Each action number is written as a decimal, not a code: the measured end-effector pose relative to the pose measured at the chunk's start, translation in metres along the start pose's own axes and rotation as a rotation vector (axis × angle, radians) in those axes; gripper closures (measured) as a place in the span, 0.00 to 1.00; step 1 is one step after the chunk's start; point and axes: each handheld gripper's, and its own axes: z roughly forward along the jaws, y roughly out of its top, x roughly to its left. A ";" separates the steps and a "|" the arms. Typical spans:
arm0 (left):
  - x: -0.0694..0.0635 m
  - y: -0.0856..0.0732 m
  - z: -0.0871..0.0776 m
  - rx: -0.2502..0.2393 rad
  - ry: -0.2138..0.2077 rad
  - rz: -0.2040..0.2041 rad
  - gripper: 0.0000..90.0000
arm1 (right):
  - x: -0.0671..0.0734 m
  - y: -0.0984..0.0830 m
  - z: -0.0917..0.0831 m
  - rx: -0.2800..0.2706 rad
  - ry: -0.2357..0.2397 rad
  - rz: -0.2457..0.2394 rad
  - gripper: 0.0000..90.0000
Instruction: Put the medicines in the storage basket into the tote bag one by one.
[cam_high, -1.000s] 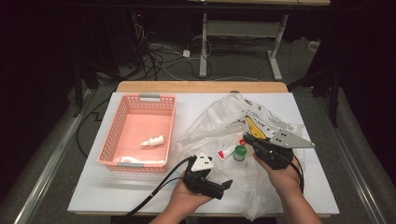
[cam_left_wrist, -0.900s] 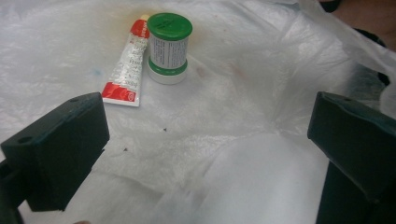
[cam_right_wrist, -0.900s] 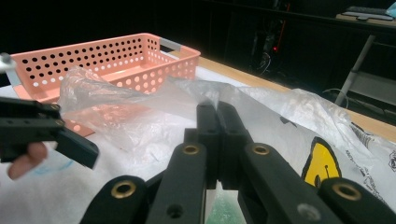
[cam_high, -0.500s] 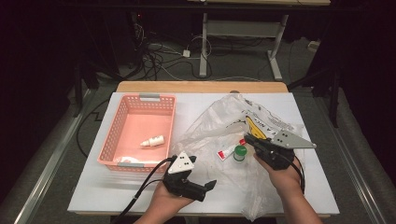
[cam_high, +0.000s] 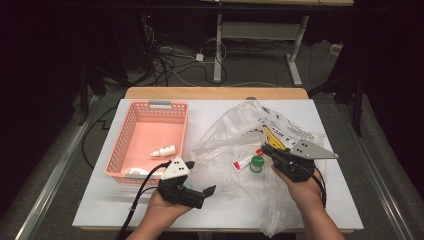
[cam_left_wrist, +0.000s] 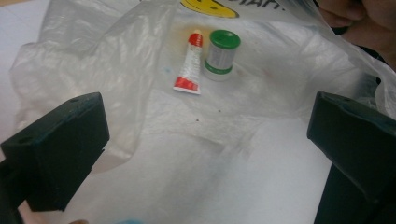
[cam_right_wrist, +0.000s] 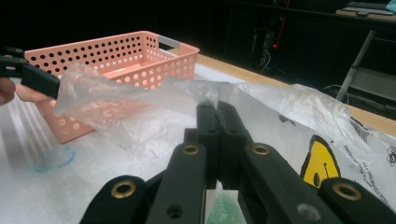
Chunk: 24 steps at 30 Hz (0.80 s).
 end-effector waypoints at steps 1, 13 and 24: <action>0.003 0.000 -0.002 -0.004 0.005 -0.007 0.00 | 0.000 0.000 0.000 0.001 -0.001 0.001 1.00; 0.039 -0.004 -0.032 -0.035 0.137 -0.062 0.00 | -0.004 -0.002 -0.002 0.005 -0.008 0.008 1.00; 0.063 -0.013 -0.046 -0.022 0.233 -0.095 0.00 | -0.005 -0.004 -0.002 0.007 -0.009 0.010 1.00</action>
